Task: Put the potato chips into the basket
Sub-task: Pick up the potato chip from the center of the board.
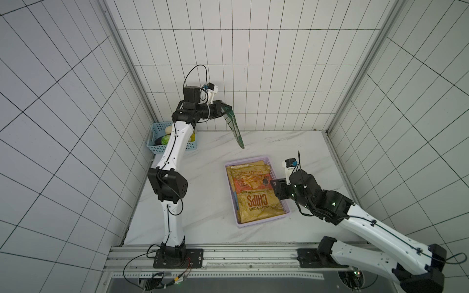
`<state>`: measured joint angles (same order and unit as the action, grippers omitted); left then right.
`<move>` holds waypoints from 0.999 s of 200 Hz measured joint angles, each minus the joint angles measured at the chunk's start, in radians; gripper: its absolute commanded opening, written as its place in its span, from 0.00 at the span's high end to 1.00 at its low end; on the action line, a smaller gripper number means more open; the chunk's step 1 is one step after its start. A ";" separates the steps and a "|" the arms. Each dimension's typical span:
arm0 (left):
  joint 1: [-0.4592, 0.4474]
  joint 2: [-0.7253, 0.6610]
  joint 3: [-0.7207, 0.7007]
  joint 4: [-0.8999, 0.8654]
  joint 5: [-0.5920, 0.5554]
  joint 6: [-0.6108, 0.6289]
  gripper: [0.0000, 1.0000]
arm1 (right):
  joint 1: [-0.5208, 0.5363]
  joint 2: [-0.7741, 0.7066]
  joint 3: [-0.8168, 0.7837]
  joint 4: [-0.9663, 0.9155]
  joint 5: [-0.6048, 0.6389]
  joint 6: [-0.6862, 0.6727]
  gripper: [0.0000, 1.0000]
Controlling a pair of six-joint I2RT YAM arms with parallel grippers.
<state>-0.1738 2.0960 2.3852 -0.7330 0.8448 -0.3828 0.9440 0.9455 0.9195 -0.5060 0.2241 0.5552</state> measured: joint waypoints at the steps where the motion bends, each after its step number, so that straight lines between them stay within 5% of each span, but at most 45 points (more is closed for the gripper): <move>1: -0.001 -0.002 0.000 -0.001 0.002 0.000 1.00 | -0.002 0.000 0.000 0.000 -0.003 -0.001 0.49; 82: -0.211 -0.288 -0.339 -0.086 0.045 0.099 1.00 | -0.127 -0.110 -0.028 -0.005 -0.090 -0.002 0.49; 130: -0.340 -0.522 -0.719 0.129 -0.051 -0.048 1.00 | -0.138 -0.304 -0.088 -0.125 -0.027 0.007 0.49; 200: -0.493 -0.509 -0.843 0.304 -0.113 -0.204 1.00 | -0.140 -0.446 -0.088 -0.261 0.026 0.007 0.48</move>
<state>-0.6670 1.5867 1.5417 -0.4294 0.7315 -0.5869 0.8043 0.4999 0.8318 -0.7666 0.2497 0.5625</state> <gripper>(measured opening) 0.047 0.516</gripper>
